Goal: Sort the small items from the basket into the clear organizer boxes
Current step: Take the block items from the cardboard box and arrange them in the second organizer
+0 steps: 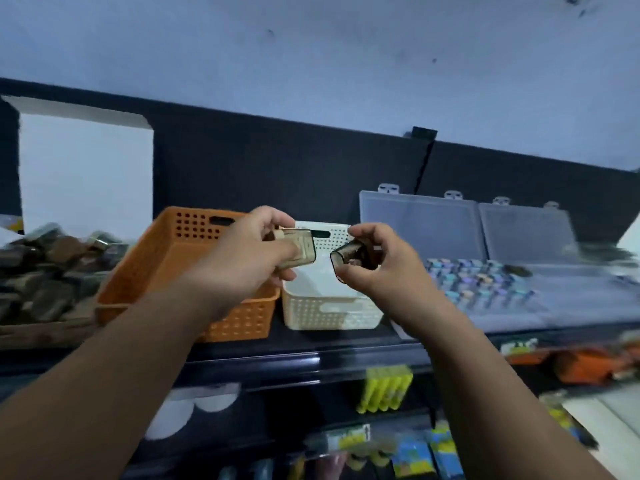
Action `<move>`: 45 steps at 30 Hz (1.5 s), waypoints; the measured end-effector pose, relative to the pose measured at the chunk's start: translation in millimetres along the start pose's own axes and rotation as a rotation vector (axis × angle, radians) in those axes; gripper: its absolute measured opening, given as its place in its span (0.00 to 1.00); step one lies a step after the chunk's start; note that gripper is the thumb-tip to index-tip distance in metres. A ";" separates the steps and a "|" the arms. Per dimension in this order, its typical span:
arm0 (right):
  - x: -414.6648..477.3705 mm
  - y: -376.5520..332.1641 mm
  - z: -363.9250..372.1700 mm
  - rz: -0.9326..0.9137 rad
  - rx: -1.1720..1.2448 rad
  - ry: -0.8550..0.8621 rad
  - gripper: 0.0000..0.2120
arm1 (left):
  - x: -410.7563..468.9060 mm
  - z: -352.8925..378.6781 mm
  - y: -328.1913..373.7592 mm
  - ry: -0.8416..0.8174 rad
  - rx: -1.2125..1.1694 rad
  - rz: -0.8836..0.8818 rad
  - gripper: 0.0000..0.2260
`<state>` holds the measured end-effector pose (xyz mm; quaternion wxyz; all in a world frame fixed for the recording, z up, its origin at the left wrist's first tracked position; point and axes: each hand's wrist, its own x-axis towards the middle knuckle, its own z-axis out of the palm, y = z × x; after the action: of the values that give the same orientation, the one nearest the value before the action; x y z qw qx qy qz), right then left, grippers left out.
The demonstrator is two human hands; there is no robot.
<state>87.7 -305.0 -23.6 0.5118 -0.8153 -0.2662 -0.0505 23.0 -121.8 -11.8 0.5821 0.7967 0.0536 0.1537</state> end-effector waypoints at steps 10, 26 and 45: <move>-103.0 89.9 -182.7 0.231 0.065 0.199 0.17 | -28.4 215.4 50.6 -0.234 -0.172 -0.017 0.07; -120.8 195.5 -331.3 0.345 0.254 0.402 0.18 | 33.5 406.5 90.5 -0.464 -0.086 0.048 0.18; 45.5 312.5 -453.2 0.338 -0.089 0.281 0.24 | 209.1 524.7 100.0 -0.278 0.396 0.173 0.16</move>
<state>364.5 -782.4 -46.4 0.5085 -0.8550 -0.0493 -0.0888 372.9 -576.3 -23.7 0.4010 0.9103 -0.0661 0.0783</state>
